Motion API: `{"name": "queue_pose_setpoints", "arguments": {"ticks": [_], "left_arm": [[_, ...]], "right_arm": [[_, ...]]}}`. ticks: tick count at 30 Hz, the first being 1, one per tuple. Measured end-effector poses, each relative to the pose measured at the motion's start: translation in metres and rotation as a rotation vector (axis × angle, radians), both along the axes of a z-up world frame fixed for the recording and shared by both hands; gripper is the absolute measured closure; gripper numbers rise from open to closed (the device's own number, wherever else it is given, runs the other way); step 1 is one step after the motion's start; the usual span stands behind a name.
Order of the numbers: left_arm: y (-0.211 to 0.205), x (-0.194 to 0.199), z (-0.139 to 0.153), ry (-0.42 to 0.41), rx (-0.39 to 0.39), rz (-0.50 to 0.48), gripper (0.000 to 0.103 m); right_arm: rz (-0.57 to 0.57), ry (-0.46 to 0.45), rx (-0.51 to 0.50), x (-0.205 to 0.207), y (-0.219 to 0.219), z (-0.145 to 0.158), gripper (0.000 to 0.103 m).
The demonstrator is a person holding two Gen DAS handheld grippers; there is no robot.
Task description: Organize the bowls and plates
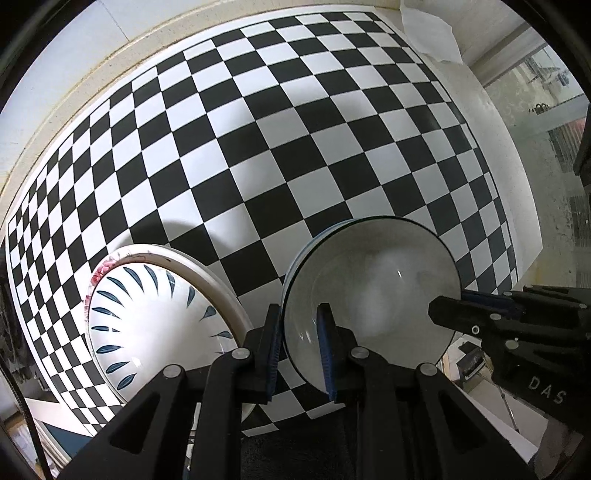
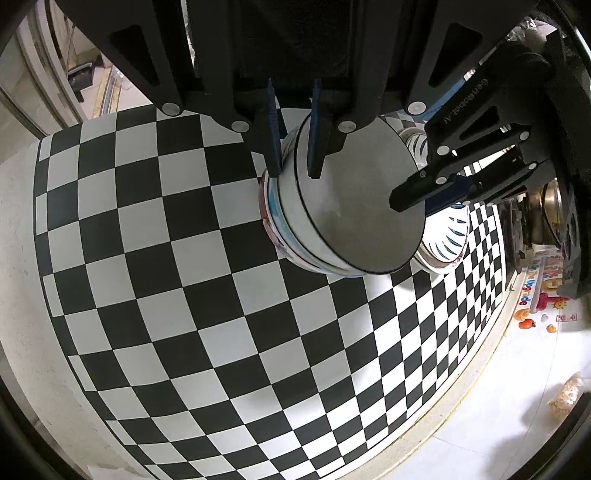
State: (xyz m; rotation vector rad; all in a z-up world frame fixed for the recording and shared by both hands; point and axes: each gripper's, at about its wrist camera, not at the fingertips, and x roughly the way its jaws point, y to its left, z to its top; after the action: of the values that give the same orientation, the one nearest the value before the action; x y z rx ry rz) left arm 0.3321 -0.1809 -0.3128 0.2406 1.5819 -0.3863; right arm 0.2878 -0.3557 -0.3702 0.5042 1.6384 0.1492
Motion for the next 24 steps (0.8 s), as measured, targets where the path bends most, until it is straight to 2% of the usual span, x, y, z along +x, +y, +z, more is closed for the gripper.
{"name": "queue_pose_setpoints", "arguments": {"ticks": [5,7,8,9,10,11,12,16,20,24], "left_arm": [[0.007,-0.003,0.021,-0.04,-0.009,0.015,0.085],[0.011,-0.006,0.035,-0.066,-0.02,0.025,0.081],[0.013,-0.007,0.041,-0.077,-0.021,0.028,0.079],[0.015,-0.008,0.047,-0.09,-0.024,0.029,0.078],[0.016,-0.009,0.053,-0.103,-0.026,0.03,0.078],[0.019,-0.011,0.062,-0.116,-0.034,0.036,0.076],[0.021,-0.013,0.068,-0.122,-0.04,0.039,0.074],[0.028,-0.019,0.091,-0.149,-0.051,0.052,0.071],[0.038,-0.028,0.113,-0.186,-0.06,0.079,0.052],[0.043,-0.038,0.135,-0.239,-0.034,0.099,0.048]], "right_arm": [[0.029,-0.033,-0.047,-0.006,0.005,0.016,0.085],[0.038,-0.05,-0.062,-0.009,0.006,0.027,0.082],[0.037,-0.06,-0.068,-0.011,0.006,0.033,0.072],[0.035,-0.069,-0.072,-0.013,0.007,0.039,0.056],[0.034,-0.08,-0.075,-0.015,0.006,0.046,0.048],[0.032,-0.094,-0.078,-0.018,0.006,0.054,0.035],[0.029,-0.107,-0.084,-0.021,0.006,0.061,0.029],[0.041,-0.173,-0.143,-0.037,0.012,0.096,0.023],[0.041,-0.24,-0.175,-0.052,0.016,0.132,0.021],[0.031,-0.293,-0.198,-0.062,0.018,0.163,0.02]]}}
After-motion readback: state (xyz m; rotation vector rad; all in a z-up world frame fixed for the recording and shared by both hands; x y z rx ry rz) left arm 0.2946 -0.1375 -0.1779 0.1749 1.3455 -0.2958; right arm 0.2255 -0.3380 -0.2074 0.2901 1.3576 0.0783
